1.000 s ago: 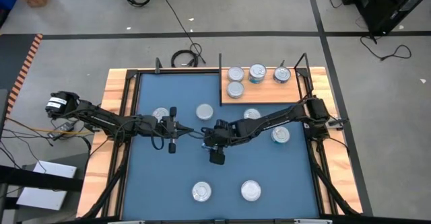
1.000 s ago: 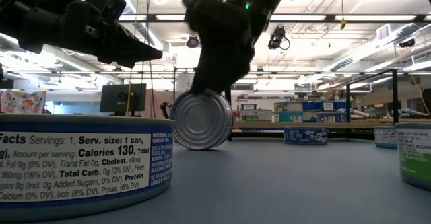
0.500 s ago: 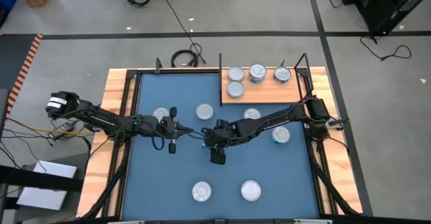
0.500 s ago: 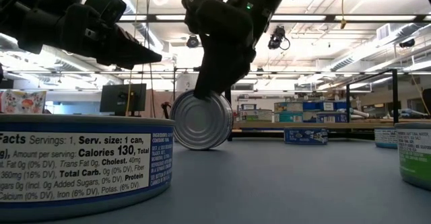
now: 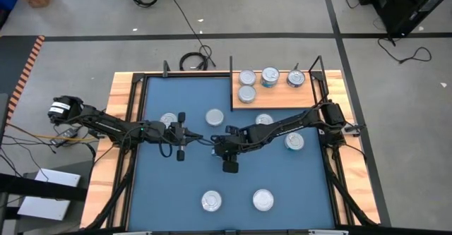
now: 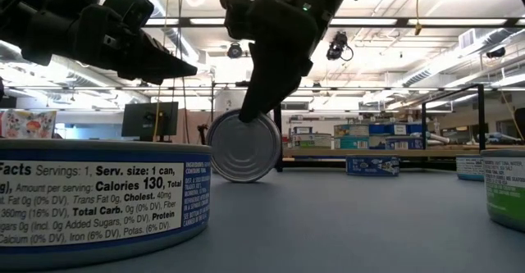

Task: Stack canned seafood by type on shelf
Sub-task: Stack the left blue tuna can on to the blue tuna can on the shelf

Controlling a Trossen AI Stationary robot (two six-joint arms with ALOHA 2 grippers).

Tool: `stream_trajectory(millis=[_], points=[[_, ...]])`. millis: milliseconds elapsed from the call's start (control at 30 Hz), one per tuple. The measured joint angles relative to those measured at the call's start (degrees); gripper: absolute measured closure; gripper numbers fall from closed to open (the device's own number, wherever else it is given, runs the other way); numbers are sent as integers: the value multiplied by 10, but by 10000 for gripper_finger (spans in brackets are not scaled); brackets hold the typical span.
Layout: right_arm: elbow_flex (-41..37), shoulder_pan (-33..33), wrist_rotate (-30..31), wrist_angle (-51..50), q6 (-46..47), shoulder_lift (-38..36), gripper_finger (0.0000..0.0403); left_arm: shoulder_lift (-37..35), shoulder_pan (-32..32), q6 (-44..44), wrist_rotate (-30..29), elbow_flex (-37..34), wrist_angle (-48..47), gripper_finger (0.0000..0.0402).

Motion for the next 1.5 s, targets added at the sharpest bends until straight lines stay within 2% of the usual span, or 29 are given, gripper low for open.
stream_trajectory(millis=[167,333,467,733,967,1033,1167,1500], points=[[18,8,20,-32,-11,-11,263,0,0,0,0,0,0,400],[52,20,94,-110,-15,-48,263,0,0,0,0,0,-1,400],[61,28,177,-183,-3,-90,263,0,0,0,0,0,-1,400],[63,18,352,-398,109,-183,263,0,0,-1,0,0,0,400],[63,-29,448,-579,219,-223,263,0,0,-1,0,0,0,400],[58,-49,466,-590,221,-228,263,0,0,-1,0,0,0,400],[23,-93,477,-577,165,-235,263,0,0,-2,0,0,-2,400],[-123,-208,554,-557,111,-235,263,0,0,-2,0,0,-5,400]])
